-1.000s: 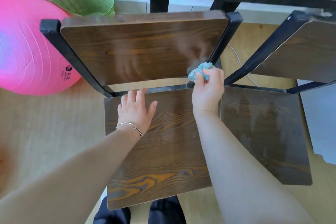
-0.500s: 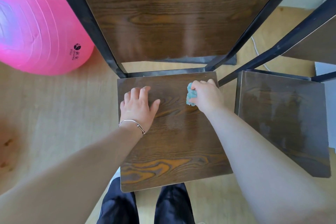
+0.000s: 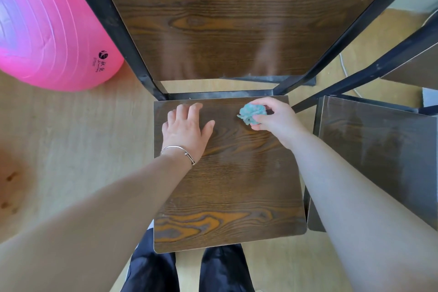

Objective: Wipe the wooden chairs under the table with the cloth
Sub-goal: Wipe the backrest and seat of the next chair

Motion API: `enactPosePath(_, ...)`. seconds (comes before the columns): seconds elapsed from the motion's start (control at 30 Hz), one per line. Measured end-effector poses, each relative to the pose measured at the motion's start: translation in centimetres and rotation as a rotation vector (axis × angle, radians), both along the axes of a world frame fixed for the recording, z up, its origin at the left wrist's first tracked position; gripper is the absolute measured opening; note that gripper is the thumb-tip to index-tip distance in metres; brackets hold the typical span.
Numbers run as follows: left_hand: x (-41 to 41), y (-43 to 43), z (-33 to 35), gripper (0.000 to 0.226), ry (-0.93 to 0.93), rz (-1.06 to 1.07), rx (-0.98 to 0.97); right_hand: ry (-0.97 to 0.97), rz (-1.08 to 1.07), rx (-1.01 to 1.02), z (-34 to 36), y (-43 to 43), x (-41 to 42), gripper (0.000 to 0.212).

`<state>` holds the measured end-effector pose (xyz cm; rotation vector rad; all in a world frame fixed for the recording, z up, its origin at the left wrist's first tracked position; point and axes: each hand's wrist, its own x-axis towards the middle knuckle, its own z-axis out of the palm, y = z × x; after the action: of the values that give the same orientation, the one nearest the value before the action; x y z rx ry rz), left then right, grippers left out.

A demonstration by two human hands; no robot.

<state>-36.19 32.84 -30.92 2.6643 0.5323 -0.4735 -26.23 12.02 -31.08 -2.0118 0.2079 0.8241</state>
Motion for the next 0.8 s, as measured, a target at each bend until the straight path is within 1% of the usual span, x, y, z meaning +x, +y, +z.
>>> enactPosePath(0.03, 0.3, -0.1, -0.1, 0.055, -0.001, 0.008, -0.001, 0.006, 0.019, -0.011, -0.2, -0.1, 0.1, 0.046)
enactPosePath(0.1, 0.7, -0.5, -0.2, 0.056, -0.009, 0.018, -0.003, -0.018, 0.091, -0.095, -0.7, -0.4, 0.3, 0.055)
enactPosePath(0.2, 1.2, -1.1, -0.2, 0.055, -0.013, 0.03, -0.012, -0.081, 0.182, -0.187, -1.0, -0.6, 0.4, 0.06)
enactPosePath(0.3, 1.6, -1.6, -0.3, 0.055, -0.01, 0.033, -0.015, -0.173, 0.296, -0.27, -1.3, -0.5, 0.4, 0.061)
enactPosePath(0.4, 1.7, -1.9, -0.5, 0.055, -0.011, 0.032, -0.022, -0.308, 0.364, -0.356, -1.4, -0.6, 0.4, 0.049)
enactPosePath(0.47, 1.7, -2.1, -0.5, 0.055, -0.014, 0.033, -0.03, -0.366, 0.371, -0.364, -1.3, -0.9, 0.5, 0.039)
enactPosePath(0.53, 1.7, -2.2, -0.6, 0.054, -0.012, 0.032, -0.03, -0.39, 0.363, -0.369, -1.3, -1.1, 0.7, 0.034)
enactPosePath(0.67, 1.9, -2.2, -0.8, 0.054, -0.011, 0.031, -0.018, -0.453, 0.29, -0.312, -1.4, -1.1, 1.6, 0.03)
enactPosePath(0.8, 2.0, -2.3, -0.6, 0.055, -0.01, 0.033, -0.007, -0.506, 0.238, -0.3, -1.3, -0.5, 3.0, 0.032)
